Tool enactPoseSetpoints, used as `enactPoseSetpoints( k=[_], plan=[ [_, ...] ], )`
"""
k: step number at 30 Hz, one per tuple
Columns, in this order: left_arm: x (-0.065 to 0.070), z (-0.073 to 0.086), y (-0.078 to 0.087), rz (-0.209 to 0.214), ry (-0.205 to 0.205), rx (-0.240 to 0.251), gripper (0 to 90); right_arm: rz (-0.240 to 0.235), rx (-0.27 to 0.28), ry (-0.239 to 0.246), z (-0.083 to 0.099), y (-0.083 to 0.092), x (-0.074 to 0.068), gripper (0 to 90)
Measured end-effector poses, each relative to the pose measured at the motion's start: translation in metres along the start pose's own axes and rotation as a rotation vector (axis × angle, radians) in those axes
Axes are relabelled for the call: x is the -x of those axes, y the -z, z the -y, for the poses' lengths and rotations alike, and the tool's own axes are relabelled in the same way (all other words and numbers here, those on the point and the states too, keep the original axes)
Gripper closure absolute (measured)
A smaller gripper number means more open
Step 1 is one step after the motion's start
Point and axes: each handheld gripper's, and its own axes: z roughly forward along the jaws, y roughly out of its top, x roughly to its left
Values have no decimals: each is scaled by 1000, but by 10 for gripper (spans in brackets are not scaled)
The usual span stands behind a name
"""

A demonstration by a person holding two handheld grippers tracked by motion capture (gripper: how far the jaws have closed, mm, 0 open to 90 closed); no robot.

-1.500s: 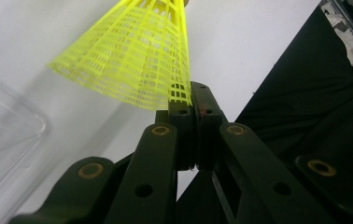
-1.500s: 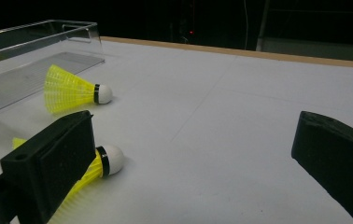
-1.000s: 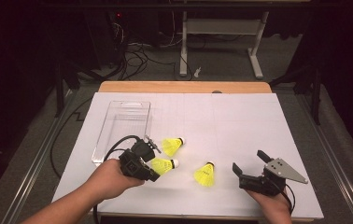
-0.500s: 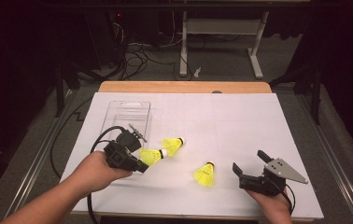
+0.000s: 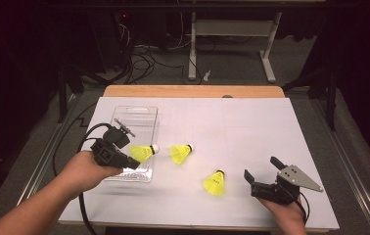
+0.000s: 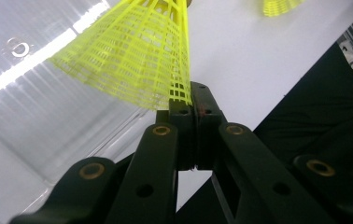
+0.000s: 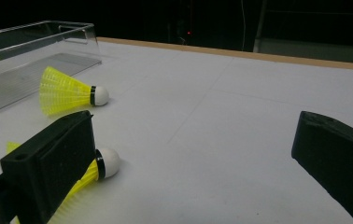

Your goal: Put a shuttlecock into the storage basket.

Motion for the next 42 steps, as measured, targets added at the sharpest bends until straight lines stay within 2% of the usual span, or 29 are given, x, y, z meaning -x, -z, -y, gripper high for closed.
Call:
enactPoseSetpoints(
  k=[9,12,19,27,37,42],
  plan=[
    [-18,2,2,-18,54,-2,894,-8,-13,20,-5,-6,-6,2],
    [-28,3,4,-27,87,6,894,-11,-10,21,-8,-7,-7,2],
    [-36,2,3,-33,118,14,894,-12,-8,32,-11,-5,-4,2],
    [-48,-5,-1,-41,154,17,894,-5,-4,28,-7,-1,3,2],
    [-63,-16,-11,-62,211,-4,894,-27,7,48,-2,-1,-3,2],
    [-68,-24,-14,-72,223,-19,894,-40,19,61,-4,0,-7,2]
  ],
)
